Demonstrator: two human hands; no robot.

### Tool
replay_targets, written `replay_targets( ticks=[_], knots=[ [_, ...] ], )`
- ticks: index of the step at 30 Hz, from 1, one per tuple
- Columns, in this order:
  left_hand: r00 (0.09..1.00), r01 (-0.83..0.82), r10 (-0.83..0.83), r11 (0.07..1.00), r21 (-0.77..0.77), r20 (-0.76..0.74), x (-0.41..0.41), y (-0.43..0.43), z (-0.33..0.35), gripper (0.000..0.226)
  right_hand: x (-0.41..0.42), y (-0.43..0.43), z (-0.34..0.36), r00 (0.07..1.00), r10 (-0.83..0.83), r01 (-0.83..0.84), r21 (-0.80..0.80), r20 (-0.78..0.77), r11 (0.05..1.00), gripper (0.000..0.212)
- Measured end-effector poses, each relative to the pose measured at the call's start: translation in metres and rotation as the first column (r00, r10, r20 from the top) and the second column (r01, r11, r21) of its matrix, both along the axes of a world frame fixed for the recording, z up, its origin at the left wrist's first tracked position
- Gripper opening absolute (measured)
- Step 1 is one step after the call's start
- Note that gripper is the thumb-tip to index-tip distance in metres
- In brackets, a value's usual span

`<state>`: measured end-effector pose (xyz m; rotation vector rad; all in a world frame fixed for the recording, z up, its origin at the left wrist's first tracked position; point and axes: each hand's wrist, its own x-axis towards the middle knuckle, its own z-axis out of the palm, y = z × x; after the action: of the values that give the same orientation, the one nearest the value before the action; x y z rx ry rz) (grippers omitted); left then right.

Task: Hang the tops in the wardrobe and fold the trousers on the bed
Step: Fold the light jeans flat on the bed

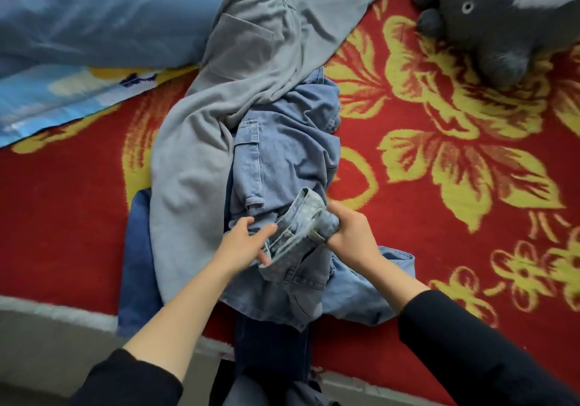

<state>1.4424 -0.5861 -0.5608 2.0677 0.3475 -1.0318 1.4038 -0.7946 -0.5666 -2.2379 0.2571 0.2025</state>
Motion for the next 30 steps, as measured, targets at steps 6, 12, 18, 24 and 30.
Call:
replay_targets(
  ticks=[6, 12, 18, 24, 30],
  knots=[
    [0.959, 0.282, -0.279, 0.957, 0.069, -0.041, -0.013, -0.019, 0.023, 0.049, -0.054, -0.012, 0.042, 0.999, 0.026, -0.022, 0.169, -0.024, 0.985, 0.03],
    [0.936, 0.344, -0.35, 0.93, 0.13, 0.028, -0.053, -0.028, 0.034, 0.043, -0.107, -0.02, 0.096, 0.995, -0.027, 0.056, 0.302, -0.099, 0.952, 0.009],
    [0.831, -0.551, 0.469, 0.764, -0.336, -0.298, -0.048, -0.043, 0.086, 0.016, -0.148, -0.058, 0.173, 0.901, -0.431, 0.421, 0.341, -0.051, 0.841, 0.02],
    [0.833, -0.552, 0.376, 0.509, -0.661, -0.406, -0.035, -0.111, 0.2, 0.022, -0.163, -0.089, 0.255, 0.613, -0.765, 0.655, 0.414, 0.199, 0.632, 0.024],
    [0.943, -0.283, 0.274, 0.367, -0.886, -0.188, -0.027, -0.178, 0.338, 0.043, -0.161, -0.163, 0.346, 0.264, -0.861, 0.636, 0.592, 0.436, 0.495, 0.022]
  ],
)
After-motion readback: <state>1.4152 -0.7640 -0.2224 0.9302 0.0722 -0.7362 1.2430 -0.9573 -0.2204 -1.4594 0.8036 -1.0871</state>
